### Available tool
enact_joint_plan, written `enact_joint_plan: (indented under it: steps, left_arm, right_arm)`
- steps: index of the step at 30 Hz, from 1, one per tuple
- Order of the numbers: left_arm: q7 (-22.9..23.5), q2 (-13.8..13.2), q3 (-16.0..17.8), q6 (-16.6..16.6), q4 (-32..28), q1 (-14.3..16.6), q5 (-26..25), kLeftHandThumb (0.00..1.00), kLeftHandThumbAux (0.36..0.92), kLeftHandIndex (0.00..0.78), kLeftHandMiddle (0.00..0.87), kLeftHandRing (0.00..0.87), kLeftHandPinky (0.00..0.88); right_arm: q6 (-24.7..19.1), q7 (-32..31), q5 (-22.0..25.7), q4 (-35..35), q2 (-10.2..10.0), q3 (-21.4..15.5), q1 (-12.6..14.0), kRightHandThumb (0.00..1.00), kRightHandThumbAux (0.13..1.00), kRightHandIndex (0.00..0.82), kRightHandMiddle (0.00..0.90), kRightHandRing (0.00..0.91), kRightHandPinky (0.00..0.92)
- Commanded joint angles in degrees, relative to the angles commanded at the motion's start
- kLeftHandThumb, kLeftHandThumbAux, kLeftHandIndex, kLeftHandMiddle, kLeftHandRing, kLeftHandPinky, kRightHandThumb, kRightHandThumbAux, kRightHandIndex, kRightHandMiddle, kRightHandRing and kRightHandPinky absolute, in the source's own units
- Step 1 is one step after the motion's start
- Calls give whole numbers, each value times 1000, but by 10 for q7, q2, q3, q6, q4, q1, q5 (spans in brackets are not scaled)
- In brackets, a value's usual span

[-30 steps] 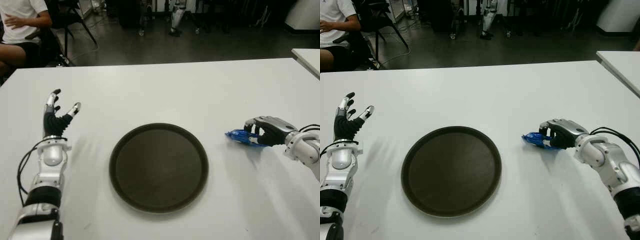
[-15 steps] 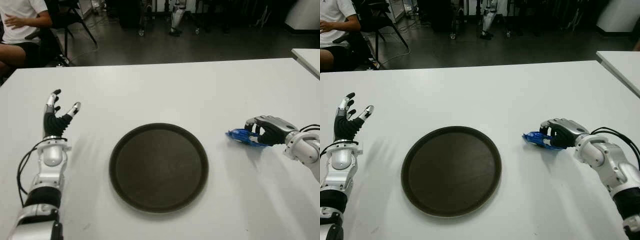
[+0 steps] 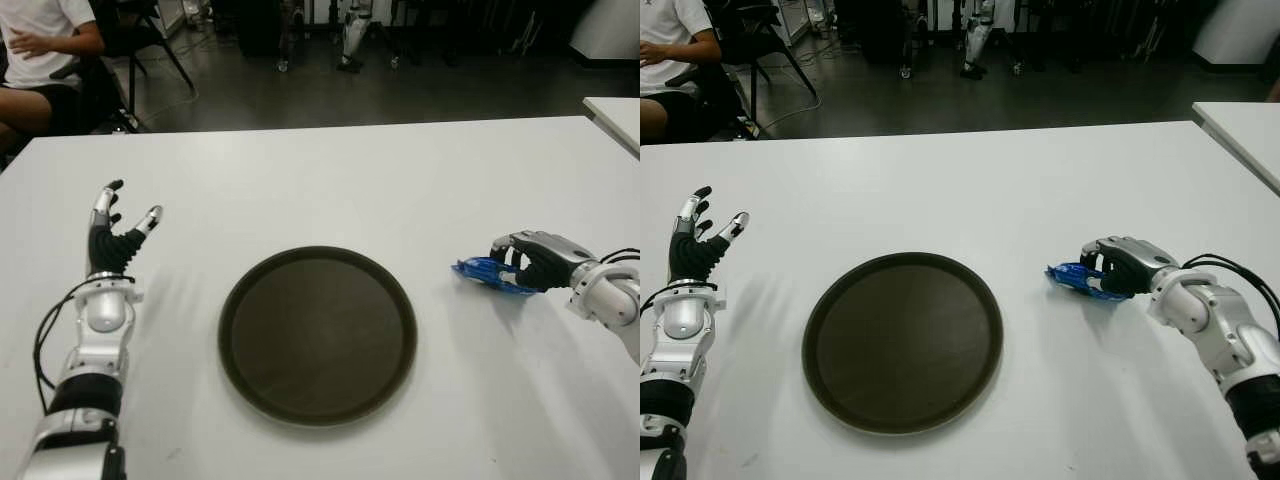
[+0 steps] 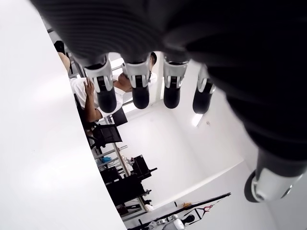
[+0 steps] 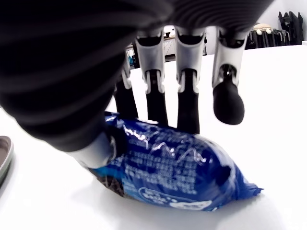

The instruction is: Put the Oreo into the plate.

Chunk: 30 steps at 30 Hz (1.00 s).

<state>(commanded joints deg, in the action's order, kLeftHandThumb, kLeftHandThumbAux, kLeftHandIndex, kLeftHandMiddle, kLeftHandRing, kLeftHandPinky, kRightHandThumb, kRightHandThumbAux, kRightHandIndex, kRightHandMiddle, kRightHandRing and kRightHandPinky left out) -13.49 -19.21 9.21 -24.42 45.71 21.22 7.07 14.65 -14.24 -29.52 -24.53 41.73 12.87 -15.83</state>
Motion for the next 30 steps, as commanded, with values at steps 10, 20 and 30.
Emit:
enact_joint_plan:
  steps: [10, 20, 30]
  left_arm:
    - [1, 1, 1, -2, 0, -1, -1, 0, 594, 0, 0, 8, 28]
    - [5, 5, 4, -11, 11, 3, -8, 0, 621, 0, 1, 14, 36]
    - [5, 8, 8, -26, 23, 8, -17, 0, 640, 0, 0, 6, 27]
  right_arm:
    - [11, 42, 15, 11, -21, -19, 10, 681, 740, 428, 741, 757, 736]
    - [42, 122, 42, 2, -86, -43, 14, 681, 739, 430, 755, 769, 741]
    - [59, 141, 53, -14, -120, -48, 4, 681, 739, 429, 754, 771, 747]
